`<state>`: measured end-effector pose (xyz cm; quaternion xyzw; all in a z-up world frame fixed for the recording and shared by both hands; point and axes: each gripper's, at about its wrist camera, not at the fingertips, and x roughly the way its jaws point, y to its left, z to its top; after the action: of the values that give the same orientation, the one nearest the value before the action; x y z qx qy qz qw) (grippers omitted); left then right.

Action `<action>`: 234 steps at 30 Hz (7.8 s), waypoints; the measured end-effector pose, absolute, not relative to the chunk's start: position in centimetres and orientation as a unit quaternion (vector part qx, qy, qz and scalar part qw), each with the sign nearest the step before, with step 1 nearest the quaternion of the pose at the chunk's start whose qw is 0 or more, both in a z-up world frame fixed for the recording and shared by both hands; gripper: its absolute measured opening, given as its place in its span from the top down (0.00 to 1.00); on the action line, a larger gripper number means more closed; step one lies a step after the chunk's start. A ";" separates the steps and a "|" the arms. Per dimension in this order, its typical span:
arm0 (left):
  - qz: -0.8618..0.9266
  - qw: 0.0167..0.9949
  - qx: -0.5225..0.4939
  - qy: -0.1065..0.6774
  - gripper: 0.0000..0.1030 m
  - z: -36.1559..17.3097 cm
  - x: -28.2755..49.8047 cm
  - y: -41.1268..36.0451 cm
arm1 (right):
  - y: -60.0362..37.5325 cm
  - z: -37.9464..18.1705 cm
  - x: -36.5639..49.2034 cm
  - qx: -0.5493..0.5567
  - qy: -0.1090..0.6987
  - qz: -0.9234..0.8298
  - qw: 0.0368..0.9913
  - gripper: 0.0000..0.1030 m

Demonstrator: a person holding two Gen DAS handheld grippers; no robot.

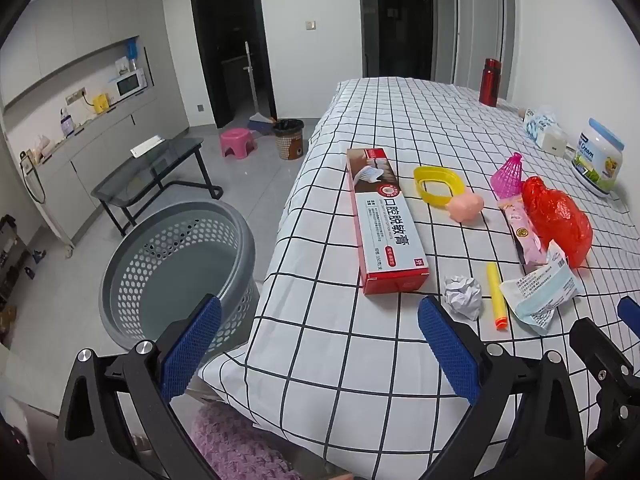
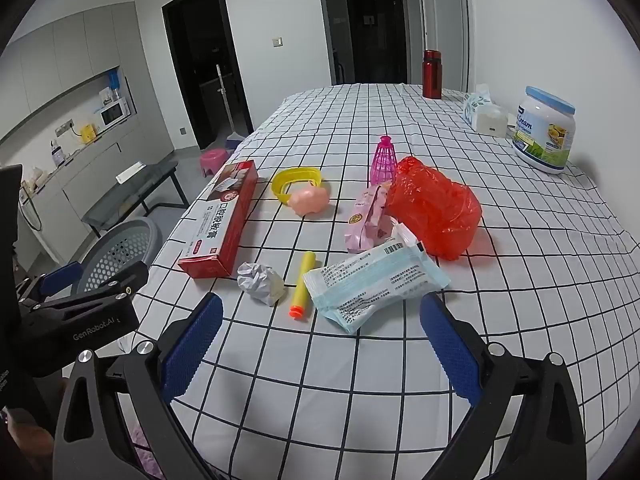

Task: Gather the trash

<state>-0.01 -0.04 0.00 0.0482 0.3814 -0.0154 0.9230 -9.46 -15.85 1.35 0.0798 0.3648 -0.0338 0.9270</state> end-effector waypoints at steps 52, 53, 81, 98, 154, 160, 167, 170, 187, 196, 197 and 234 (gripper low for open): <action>-0.017 0.928 0.041 0.370 0.06 1.0 -1.1 0.4 | -15.2 2.1 -10.3 0.076 0.358 -0.029 0.930 0.08; -0.017 0.928 0.041 0.370 0.06 1.0 -1.1 0.4 | -15.2 2.1 -10.3 0.076 0.358 -0.029 0.930 0.08; -0.017 0.928 0.041 0.370 0.06 0.9 -1.0 0.4 | -15.0 2.1 -10.2 0.078 0.358 -0.027 0.930 0.08; -0.015 0.925 0.051 0.376 0.06 -0.1 -0.7 -0.1 | -15.7 1.3 -9.9 0.088 0.364 -0.024 0.927 0.08; -0.058 0.908 0.057 0.411 0.06 -3.8 3.6 -3.5 | -23.2 -4.6 -5.6 0.071 0.461 -0.195 0.863 0.08; -0.068 0.908 0.059 0.410 0.06 -3.8 3.5 -4.4 | -24.7 -3.7 -7.1 0.120 0.447 -0.184 0.867 0.08; -0.070 0.910 0.052 0.405 0.06 -3.7 3.6 -4.9 | -24.9 -3.9 -5.3 0.156 0.442 -0.176 0.865 0.08; -0.065 0.912 0.051 0.402 0.06 -3.8 3.8 -4.8 | -25.0 -4.5 -4.3 0.168 0.447 -0.180 0.860 0.08; -0.078 0.906 0.052 0.412 0.06 -4.2 3.5 -5.6 | -24.0 -5.5 -3.7 0.138 0.449 -0.136 0.872 0.46; -0.087 0.901 0.053 0.422 0.06 -5.1 3.5 -7.9 | -25.1 -5.1 -5.8 0.147 0.431 -0.101 0.884 0.48; -0.087 0.901 0.054 0.422 0.06 -5.3 3.5 -8.1 | -25.3 -5.1 -5.9 0.149 0.431 -0.100 0.885 0.48; -0.051 0.933 0.023 0.356 0.66 -0.7 0.9 -1.2 | -18.7 -0.9 -7.2 0.119 0.401 -0.011 0.908 0.48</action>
<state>0.93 -1.22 -0.66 0.0234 0.3562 -0.0507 0.9327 -7.18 -18.71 -0.92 0.1189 0.4006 -0.0109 0.9084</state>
